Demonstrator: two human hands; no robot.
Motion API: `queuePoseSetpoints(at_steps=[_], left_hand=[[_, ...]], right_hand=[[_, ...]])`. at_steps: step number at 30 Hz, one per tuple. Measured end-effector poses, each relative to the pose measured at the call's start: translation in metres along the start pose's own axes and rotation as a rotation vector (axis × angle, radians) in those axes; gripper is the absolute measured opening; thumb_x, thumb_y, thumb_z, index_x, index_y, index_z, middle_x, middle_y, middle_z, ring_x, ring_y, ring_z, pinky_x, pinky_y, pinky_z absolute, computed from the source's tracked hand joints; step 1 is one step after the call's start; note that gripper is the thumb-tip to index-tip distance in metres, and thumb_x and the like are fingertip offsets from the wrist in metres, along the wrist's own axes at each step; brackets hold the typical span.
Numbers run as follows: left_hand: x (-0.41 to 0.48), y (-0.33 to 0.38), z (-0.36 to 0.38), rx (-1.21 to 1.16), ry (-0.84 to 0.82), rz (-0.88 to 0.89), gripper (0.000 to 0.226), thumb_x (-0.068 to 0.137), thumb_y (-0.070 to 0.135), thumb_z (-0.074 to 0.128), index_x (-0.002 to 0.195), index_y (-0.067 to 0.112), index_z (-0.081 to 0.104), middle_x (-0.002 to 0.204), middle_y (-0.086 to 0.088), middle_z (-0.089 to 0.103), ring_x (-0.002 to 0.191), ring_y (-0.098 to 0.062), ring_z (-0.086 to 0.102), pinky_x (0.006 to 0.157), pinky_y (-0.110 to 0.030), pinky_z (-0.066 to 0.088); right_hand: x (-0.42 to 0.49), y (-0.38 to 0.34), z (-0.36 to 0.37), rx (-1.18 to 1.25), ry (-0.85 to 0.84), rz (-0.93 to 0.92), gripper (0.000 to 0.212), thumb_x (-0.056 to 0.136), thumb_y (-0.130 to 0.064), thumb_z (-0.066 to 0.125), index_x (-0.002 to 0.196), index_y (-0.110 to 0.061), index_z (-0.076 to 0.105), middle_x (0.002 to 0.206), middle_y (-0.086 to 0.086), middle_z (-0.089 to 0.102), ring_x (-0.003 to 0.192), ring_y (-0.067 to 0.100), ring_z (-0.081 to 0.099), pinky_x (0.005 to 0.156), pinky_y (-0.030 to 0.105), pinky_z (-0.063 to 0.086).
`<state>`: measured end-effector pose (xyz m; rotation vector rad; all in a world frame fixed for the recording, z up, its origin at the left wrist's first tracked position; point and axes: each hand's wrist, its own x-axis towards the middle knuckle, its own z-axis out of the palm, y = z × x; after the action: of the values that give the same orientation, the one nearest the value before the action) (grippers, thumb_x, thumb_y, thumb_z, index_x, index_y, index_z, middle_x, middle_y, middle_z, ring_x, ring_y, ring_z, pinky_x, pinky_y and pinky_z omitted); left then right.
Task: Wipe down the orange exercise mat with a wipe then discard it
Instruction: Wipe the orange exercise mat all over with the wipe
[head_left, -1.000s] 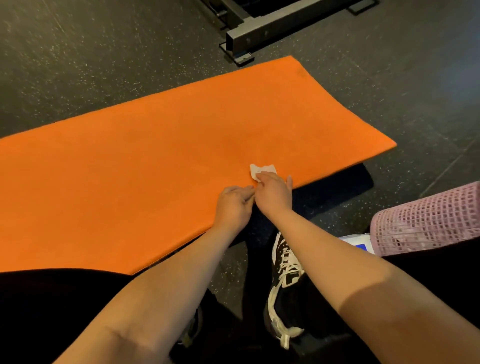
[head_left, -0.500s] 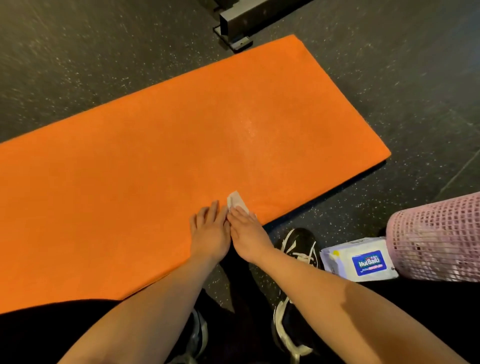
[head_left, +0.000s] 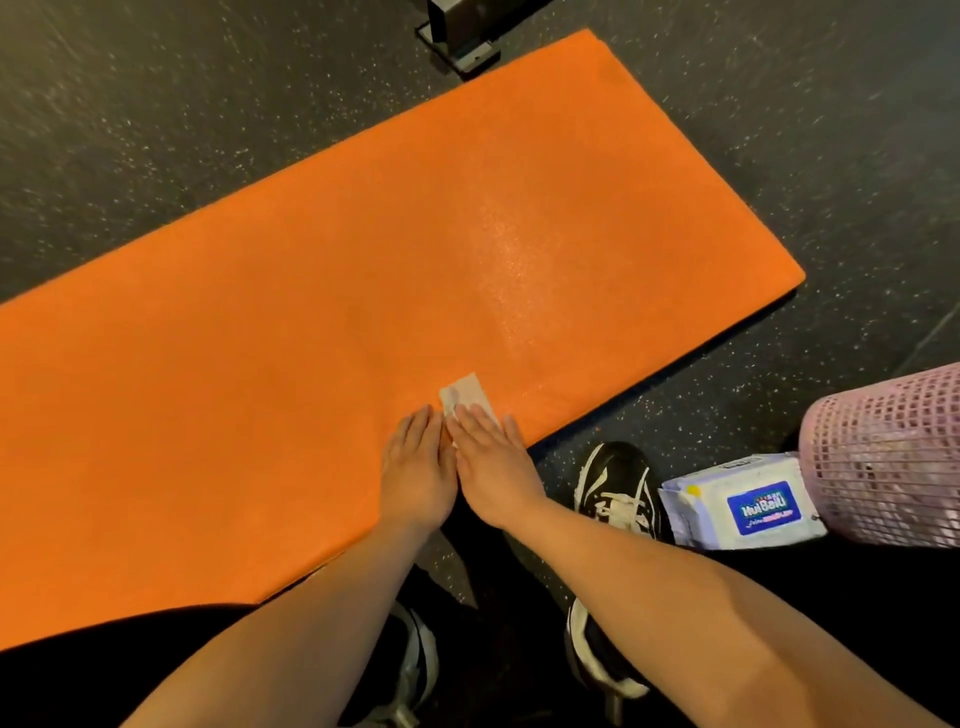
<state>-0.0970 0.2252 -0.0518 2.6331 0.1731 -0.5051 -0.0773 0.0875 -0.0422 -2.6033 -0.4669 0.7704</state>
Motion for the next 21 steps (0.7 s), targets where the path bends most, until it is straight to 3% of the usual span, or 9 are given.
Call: queuePoseSetpoints(at_steps=[3,8,10,13,16,18,21], left_hand=[[-0.017,-0.007,0.0,0.093,0.054,-0.019,0.051,0.106,0.043,0.032,0.154,0.027,0.038,0.164,0.0,0.026,0.149,-0.031,0.019,0.121,-0.05,0.016],[-0.026,-0.001,-0.007,0.099,-0.007,-0.073,0.054,0.105,0.048,0.031,0.157,0.035,0.026,0.168,0.006,0.011,0.151,-0.025,0.005,0.123,-0.048,0.006],[-0.028,-0.002,-0.008,0.088,-0.046,-0.067,0.058,0.103,0.052,0.032,0.158,0.037,0.021,0.168,0.01,0.005,0.153,-0.021,-0.001,0.124,-0.047,0.001],[-0.032,-0.009,-0.007,0.075,-0.091,-0.034,0.065,0.101,0.052,0.038,0.16,0.036,0.015,0.167,0.012,-0.002,0.154,-0.016,-0.008,0.124,-0.042,-0.006],[-0.036,-0.016,-0.006,0.088,-0.11,0.008,0.068,0.102,0.045,0.044,0.16,0.034,0.012,0.168,0.008,-0.003,0.154,-0.016,-0.01,0.125,-0.042,-0.004],[-0.037,-0.019,-0.008,0.095,-0.114,0.011,0.064,0.103,0.048,0.044,0.16,0.035,0.016,0.168,0.01,0.0,0.154,-0.015,-0.008,0.125,-0.041,-0.001],[-0.036,-0.018,-0.014,0.063,-0.103,0.002,0.059,0.104,0.047,0.045,0.158,0.036,0.024,0.167,0.011,0.008,0.155,-0.015,0.0,0.124,-0.041,0.004]], right_hand=[[0.001,0.014,-0.004,-0.064,0.006,-0.045,0.054,0.11,-0.036,0.016,0.163,-0.029,0.006,0.169,-0.011,-0.002,0.155,0.01,-0.01,0.124,0.053,-0.008],[0.012,0.036,-0.014,0.036,0.12,0.306,0.057,0.11,-0.036,0.015,0.163,-0.025,-0.003,0.169,-0.007,-0.011,0.155,0.015,-0.015,0.124,0.055,-0.008],[0.005,0.022,-0.009,0.069,0.114,0.272,0.057,0.11,-0.037,0.015,0.163,-0.024,-0.001,0.169,-0.006,-0.01,0.155,0.016,-0.015,0.124,0.053,-0.008],[-0.015,-0.004,0.007,0.034,0.057,0.037,0.054,0.11,-0.036,0.016,0.163,-0.024,0.01,0.17,-0.006,-0.001,0.155,0.013,-0.011,0.125,0.048,-0.01],[-0.021,0.002,0.012,-0.019,-0.018,-0.096,0.055,0.11,-0.038,0.015,0.163,-0.025,0.009,0.17,-0.008,-0.003,0.155,0.01,-0.012,0.125,0.051,-0.008],[-0.016,0.017,0.005,-0.081,-0.026,-0.075,0.056,0.109,-0.044,0.014,0.162,-0.031,0.007,0.169,-0.01,-0.005,0.155,0.013,-0.012,0.124,0.054,-0.009],[-0.006,0.031,-0.01,-0.004,0.0,0.153,0.056,0.109,-0.042,0.016,0.163,-0.031,0.005,0.17,-0.008,-0.009,0.155,0.015,-0.015,0.124,0.053,-0.009]])
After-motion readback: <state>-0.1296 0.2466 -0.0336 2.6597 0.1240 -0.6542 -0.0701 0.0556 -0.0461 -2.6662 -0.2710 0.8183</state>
